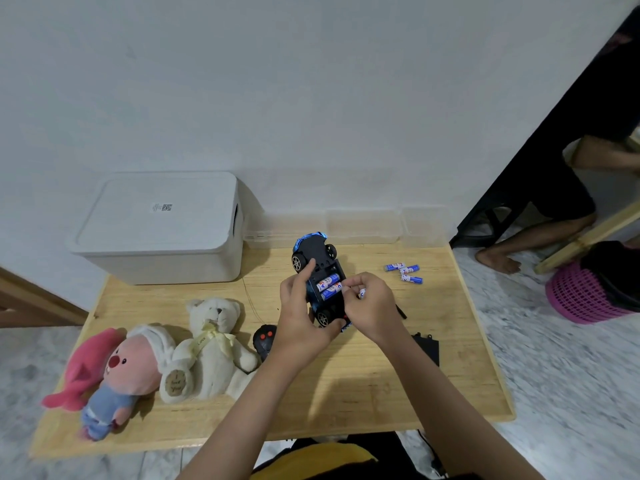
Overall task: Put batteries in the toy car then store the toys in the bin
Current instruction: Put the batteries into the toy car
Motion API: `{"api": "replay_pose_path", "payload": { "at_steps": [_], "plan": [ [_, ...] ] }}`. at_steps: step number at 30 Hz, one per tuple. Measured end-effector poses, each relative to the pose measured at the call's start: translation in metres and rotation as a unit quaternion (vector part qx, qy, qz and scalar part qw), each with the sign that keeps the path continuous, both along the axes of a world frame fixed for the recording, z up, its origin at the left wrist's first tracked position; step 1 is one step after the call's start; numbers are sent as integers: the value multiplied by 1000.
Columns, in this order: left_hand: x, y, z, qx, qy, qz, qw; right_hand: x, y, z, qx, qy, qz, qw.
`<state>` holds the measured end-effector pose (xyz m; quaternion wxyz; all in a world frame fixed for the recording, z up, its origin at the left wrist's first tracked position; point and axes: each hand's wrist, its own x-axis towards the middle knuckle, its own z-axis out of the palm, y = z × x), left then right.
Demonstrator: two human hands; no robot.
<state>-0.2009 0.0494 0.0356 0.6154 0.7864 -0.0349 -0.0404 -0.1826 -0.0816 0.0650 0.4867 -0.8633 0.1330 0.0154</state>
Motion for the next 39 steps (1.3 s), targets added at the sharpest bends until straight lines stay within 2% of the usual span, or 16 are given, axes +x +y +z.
{"api": "replay_pose_path", "payload": {
  "at_steps": [5,9,18,20,22,25,27,28,29,31,33,34,36,39],
  "plan": [
    [1,0,2,4,-5,4,1000,5,0,2,12,18,-2,1000],
    [2,2,3,6,-10,7,1000,6,-1,3,65,37,-6,997],
    [4,3,1,-6,4,12,1000,5,5,11,127,-21,-28,991],
    [4,1,2,-7,12,3,1000,10,7,15,175,-7,-58,983],
    [3,1,4,-10,17,0,1000,14,2,18,292,36,-113,949],
    [5,4,6,-10,25,-10,1000,17,-12,22,488,95,-155,854],
    [6,8,8,-6,35,-31,999,16,-19,25,539,115,-152,820],
    [7,10,9,-4,41,-43,998,15,-21,27,542,122,-138,820],
    [9,12,11,-4,49,-53,997,14,-22,29,530,128,-112,831],
    [11,16,15,-6,71,-76,995,14,-25,31,427,118,-25,896],
    [16,21,20,4,92,-102,991,14,-29,29,233,58,98,966],
    [19,24,22,13,99,-115,988,15,-32,28,122,18,163,979],
    [24,27,25,23,110,-139,984,17,-36,26,-62,-29,268,961],
    [32,32,27,33,120,-162,979,21,-41,29,-187,-15,365,912]
  ]
}}
